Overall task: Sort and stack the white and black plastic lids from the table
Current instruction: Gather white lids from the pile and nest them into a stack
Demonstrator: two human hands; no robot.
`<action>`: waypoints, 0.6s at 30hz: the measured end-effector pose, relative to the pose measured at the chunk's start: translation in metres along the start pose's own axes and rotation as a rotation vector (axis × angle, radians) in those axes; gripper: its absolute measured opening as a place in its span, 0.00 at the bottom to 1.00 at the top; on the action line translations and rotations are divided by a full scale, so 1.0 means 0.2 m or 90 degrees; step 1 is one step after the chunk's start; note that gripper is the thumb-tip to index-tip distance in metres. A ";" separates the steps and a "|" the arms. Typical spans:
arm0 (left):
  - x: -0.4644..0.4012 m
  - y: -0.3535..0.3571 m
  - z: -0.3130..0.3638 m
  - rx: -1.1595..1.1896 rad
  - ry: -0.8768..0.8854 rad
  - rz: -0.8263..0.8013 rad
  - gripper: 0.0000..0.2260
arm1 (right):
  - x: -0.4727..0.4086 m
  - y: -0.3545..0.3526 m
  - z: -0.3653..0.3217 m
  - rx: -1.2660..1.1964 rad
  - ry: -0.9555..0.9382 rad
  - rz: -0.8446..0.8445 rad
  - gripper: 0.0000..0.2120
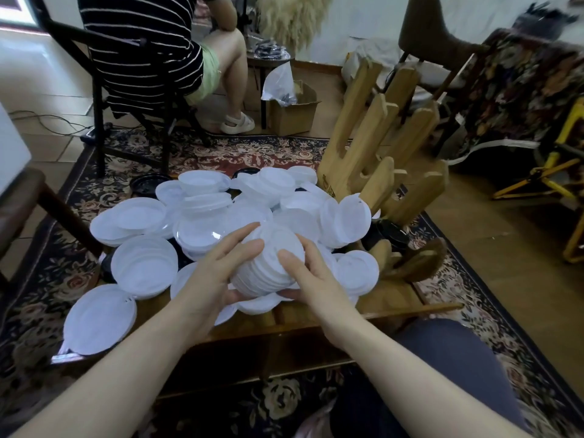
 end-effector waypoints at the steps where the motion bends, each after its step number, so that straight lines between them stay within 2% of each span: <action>1: 0.01 0.01 -0.01 0.015 -0.002 -0.003 0.22 | 0.01 0.00 -0.02 -0.002 -0.016 -0.003 0.15; 7: 0.09 0.05 -0.04 0.042 0.010 -0.006 0.26 | 0.08 0.01 -0.05 0.024 -0.083 -0.008 0.21; 11: 0.21 0.03 -0.19 0.052 -0.028 0.021 0.31 | 0.21 0.02 0.08 0.051 -0.027 -0.026 0.26; 13: 0.27 0.01 -0.28 0.075 -0.040 0.049 0.34 | 0.25 -0.11 0.13 0.060 -0.011 0.091 0.25; 16: 0.33 0.01 -0.40 0.107 -0.071 0.079 0.35 | 0.31 -0.41 0.21 0.001 0.042 0.366 0.21; 18: 0.35 0.03 -0.45 0.125 -0.089 0.080 0.36 | 0.32 -0.55 0.26 -0.068 0.100 0.470 0.25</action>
Point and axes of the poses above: each hand's wrist, its own x-axis away from the middle knuckle, its own y-axis out of the palm, z = x × y, the point moved 8 cm from there along -x, towards the middle knuckle, and after that the axes turned 5 degrees about x, right-handed, at the moved point
